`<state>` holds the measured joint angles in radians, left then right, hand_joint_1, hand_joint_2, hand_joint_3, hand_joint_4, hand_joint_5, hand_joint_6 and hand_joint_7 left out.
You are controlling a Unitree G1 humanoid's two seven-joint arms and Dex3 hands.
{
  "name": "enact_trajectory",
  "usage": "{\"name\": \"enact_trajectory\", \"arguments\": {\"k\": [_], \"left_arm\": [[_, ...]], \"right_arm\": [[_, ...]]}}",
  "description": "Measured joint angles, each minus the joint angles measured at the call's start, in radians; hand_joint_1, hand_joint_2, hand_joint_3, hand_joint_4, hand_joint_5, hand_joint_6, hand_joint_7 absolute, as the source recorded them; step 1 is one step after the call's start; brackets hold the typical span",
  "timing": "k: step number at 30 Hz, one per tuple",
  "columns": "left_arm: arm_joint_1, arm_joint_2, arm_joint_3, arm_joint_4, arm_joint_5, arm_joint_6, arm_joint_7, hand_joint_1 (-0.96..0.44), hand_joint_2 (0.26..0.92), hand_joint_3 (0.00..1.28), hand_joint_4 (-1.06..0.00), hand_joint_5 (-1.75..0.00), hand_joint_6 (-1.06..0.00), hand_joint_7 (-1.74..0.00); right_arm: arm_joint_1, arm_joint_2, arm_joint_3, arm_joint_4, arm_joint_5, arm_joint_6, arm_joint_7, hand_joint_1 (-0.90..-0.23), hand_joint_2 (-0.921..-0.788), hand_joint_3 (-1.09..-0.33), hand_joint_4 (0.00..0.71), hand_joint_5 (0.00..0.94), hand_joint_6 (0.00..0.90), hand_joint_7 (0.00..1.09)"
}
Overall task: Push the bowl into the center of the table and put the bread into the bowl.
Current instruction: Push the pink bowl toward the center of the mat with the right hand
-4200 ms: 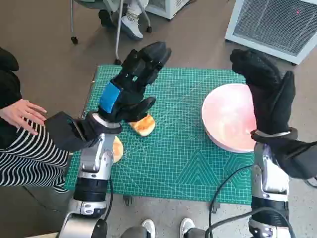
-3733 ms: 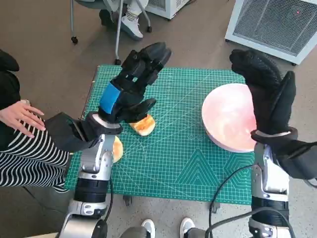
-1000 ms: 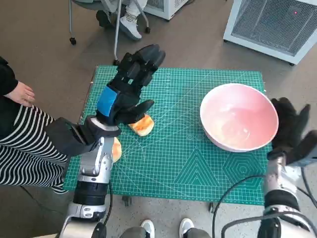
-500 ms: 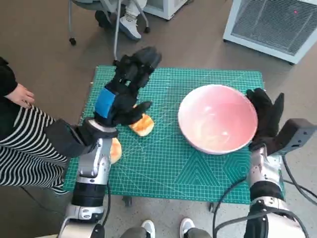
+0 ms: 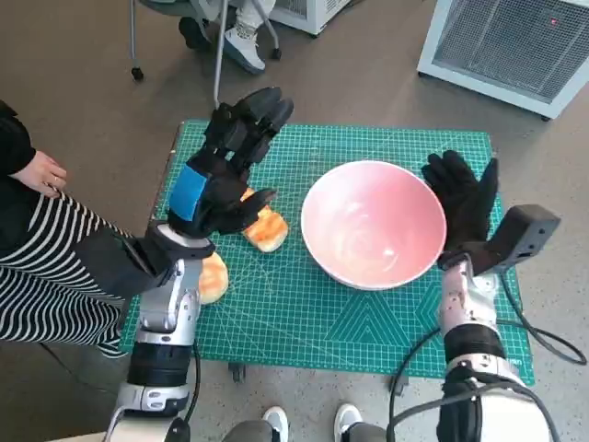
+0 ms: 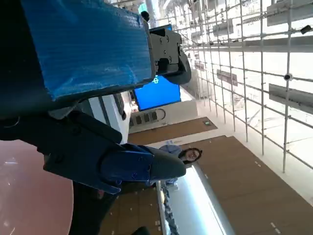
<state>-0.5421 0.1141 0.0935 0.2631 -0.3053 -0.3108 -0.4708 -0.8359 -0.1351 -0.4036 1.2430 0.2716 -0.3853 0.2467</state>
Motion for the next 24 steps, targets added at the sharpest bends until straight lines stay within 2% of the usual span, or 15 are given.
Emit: {"name": "enact_trajectory", "arguments": {"k": [13,20,24], "left_arm": [[0.005,0.0,-0.001,0.0,0.0,0.0,0.004,-0.68,0.921,0.3,-0.08,-0.25,0.0,-0.59],[0.005,-0.001,-0.001,0.0,0.0,0.0,0.005,-0.69,0.921,0.3,-0.08,-0.25,0.0,-0.59],[0.005,-0.002,-0.002,0.0,0.0,0.001,0.006,-0.69,0.921,0.3,-0.08,-0.25,0.0,-0.59]], "right_arm": [[-0.011,0.001,0.001,0.0,0.0,0.01,0.01,-0.683,-0.921,-0.872,0.107,0.006,0.112,0.24],[-0.011,-0.035,0.003,-0.016,-0.001,0.004,0.017,-0.681,-0.921,-0.865,0.115,0.008,0.124,0.24],[-0.01,-0.056,0.01,-0.051,-0.003,-0.028,0.017,-0.683,-0.921,-0.858,0.116,0.007,0.128,0.24]]}}
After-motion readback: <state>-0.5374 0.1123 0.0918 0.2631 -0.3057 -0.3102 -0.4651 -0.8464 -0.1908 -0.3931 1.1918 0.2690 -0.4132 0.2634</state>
